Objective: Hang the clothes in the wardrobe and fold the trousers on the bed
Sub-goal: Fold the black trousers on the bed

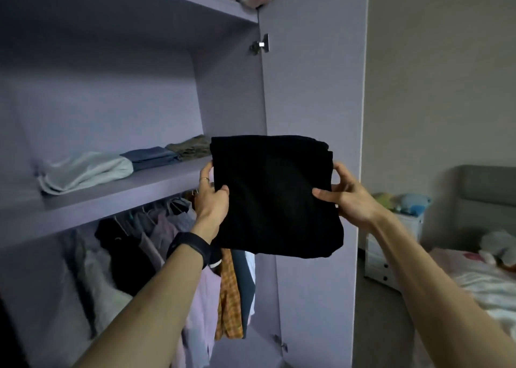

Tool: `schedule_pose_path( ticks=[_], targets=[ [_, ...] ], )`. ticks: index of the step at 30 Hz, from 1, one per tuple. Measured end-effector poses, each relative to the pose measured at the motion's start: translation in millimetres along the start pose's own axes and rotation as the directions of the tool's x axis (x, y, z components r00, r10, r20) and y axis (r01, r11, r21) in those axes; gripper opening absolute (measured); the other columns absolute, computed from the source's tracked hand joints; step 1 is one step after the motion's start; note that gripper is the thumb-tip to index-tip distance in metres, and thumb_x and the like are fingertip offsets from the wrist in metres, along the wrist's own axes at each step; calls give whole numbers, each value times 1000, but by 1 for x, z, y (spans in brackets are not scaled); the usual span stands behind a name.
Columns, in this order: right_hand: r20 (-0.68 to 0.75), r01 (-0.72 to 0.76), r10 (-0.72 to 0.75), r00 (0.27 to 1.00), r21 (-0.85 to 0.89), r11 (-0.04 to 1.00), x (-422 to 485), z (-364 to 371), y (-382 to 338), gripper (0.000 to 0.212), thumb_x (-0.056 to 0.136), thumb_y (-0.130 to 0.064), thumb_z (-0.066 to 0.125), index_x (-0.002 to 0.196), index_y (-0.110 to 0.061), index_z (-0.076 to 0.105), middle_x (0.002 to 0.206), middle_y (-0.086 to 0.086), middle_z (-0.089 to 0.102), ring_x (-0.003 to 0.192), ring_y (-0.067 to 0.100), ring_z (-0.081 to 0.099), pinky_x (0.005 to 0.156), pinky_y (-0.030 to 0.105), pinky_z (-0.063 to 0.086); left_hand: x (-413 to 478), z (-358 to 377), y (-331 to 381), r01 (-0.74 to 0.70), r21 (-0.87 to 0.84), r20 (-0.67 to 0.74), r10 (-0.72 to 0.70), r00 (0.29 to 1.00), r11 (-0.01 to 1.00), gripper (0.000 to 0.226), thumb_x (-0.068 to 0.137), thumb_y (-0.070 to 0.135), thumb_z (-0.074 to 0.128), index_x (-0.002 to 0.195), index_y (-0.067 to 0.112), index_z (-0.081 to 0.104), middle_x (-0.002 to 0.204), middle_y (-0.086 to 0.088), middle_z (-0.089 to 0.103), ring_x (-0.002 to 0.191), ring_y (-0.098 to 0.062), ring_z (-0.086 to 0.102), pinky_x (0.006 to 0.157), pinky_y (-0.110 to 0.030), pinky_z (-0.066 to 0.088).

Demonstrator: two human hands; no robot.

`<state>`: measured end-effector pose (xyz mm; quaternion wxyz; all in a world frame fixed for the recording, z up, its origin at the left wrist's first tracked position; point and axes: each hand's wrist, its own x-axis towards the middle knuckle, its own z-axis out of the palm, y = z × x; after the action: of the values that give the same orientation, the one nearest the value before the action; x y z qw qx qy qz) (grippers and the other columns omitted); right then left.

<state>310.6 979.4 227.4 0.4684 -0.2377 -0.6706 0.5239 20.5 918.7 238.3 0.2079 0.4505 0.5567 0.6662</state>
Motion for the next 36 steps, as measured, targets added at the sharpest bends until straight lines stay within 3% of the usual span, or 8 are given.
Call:
schedule_pose_path(
  ticks=[3, 6, 9, 12, 17, 22, 27, 36],
  targets=[
    [51, 11, -10, 999, -11, 1000, 70, -7, 20, 58, 88, -14, 76, 132, -42, 51, 118, 16, 71, 110, 33, 69, 80, 48, 60, 62, 10, -16, -13, -20, -35, 12, 999, 1000, 65, 98, -2, 48, 135, 50, 42, 118, 4, 64, 92, -5, 64, 68, -17, 52],
    [127, 1, -3, 992, 11, 1000, 149, -21, 37, 62, 85, -19, 80, 133, -45, 51, 121, 12, 71, 113, 30, 69, 81, 47, 60, 124, 21, -22, -44, -9, -72, 43, 996, 999, 65, 98, -2, 48, 130, 54, 43, 102, 7, 68, 74, 1, 67, 56, -12, 51],
    [218, -17, 4, 976, 60, 998, 218, -31, 51, 70, 76, -24, 88, 132, -47, 52, 123, 12, 71, 115, 29, 68, 83, 48, 59, 165, 24, -24, -80, 22, -127, 82, 989, 997, 67, 97, -2, 50, 120, 60, 45, 115, 10, 65, 89, 0, 65, 63, -11, 50],
    [322, -42, -2, 947, 130, 991, 288, -22, 62, 72, 76, -17, 88, 132, -46, 54, 123, 14, 70, 115, 31, 68, 81, 47, 60, 204, 15, -24, -108, 70, -176, 118, 977, 992, 69, 97, -7, 48, 125, 56, 45, 119, -5, 66, 101, -13, 66, 76, -19, 53],
    [373, -6, -74, 925, 209, 978, 363, 3, 68, 69, 83, -5, 76, 137, -42, 52, 124, 15, 70, 115, 33, 68, 88, 48, 59, 236, -6, -7, -161, 156, -235, 195, 952, 975, 65, 98, -8, 47, 135, 45, 44, 99, 3, 69, 75, 3, 68, 64, -15, 54],
    [418, 34, -123, 900, 212, 977, 423, 29, 50, 68, 86, -10, 77, 134, -51, 52, 123, 9, 71, 113, 28, 69, 86, 51, 59, 259, -30, 30, -154, 231, -251, 212, 945, 961, 64, 102, -1, 47, 140, 49, 37, 102, -9, 69, 94, -21, 71, 77, -33, 60],
    [437, 47, -152, 886, 244, 969, 473, 64, 25, 68, 89, -5, 72, 138, -47, 50, 119, 6, 72, 108, 26, 71, 81, 42, 61, 291, -60, 60, -181, 307, -275, 269, 923, 934, 67, 100, -2, 48, 143, 48, 36, 101, -7, 71, 84, -11, 73, 60, -18, 56],
    [386, 98, -179, 905, 221, 970, 583, 131, 3, 58, 92, 0, 67, 120, -49, 54, 125, 6, 64, 105, 24, 70, 77, 36, 62, 405, -104, 61, -199, 339, -343, 318, 884, 919, 66, 100, 0, 50, 129, 57, 37, 100, -8, 71, 91, -21, 71, 63, -23, 58]
  ],
)
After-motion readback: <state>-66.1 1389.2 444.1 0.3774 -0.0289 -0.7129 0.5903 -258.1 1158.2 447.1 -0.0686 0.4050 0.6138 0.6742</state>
